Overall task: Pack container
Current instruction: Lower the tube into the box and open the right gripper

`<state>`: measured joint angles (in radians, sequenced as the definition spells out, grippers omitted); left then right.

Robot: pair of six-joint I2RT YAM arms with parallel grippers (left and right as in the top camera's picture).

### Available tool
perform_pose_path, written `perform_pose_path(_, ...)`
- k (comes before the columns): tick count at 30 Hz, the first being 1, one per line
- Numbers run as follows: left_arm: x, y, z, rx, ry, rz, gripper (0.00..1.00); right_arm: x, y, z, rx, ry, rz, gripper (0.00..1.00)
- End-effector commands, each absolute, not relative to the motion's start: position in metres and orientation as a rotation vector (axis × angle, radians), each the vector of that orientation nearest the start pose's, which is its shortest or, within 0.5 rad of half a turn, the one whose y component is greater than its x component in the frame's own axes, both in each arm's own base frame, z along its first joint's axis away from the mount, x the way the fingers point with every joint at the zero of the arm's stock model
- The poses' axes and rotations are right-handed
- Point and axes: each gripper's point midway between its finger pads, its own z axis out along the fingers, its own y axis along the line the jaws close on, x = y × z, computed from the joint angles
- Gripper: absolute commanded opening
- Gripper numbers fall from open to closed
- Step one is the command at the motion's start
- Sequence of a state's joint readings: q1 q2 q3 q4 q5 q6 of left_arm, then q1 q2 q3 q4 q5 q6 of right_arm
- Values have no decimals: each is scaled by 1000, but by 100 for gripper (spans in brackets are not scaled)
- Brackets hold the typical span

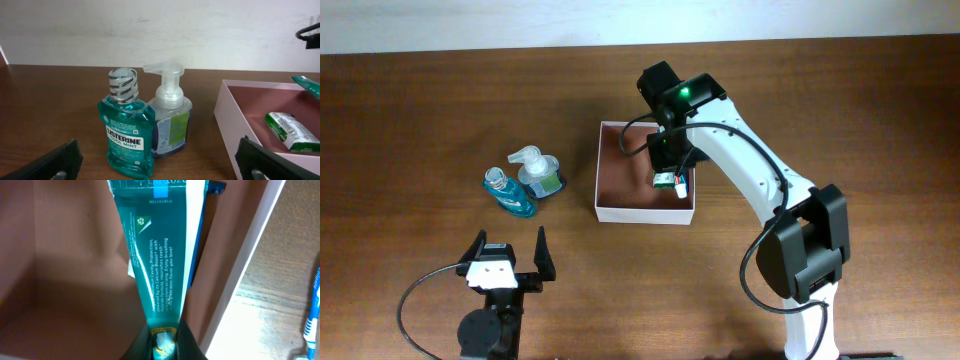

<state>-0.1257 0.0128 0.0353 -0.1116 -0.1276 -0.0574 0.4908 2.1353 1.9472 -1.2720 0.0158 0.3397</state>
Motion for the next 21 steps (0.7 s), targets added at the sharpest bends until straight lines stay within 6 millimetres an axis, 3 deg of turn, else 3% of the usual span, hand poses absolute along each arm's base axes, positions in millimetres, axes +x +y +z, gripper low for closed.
perform_pose_path(1,244,-9,159,-39,1658,-39,99,393,206,101,-166,3007,26,9)
perform_pose_path(5,244,-9,159,-39,1658,-39,99,393,195,92,-59,3004,-51,7)
perform_pose_path(11,244,-9,159,-39,1658,-39,100,390,193,79,-58,3016,-64,7)
perform_pose_path(18,244,-9,159,-39,1658,-39,99,391,194,79,-59,3011,-60,8)
perform_pose_path(19,244,-9,159,-39,1658,-39,99,391,194,79,-59,3011,-59,13)
perform_pose_path(21,244,-9,159,-39,1658,-39,100,392,194,79,-65,3009,-59,36)
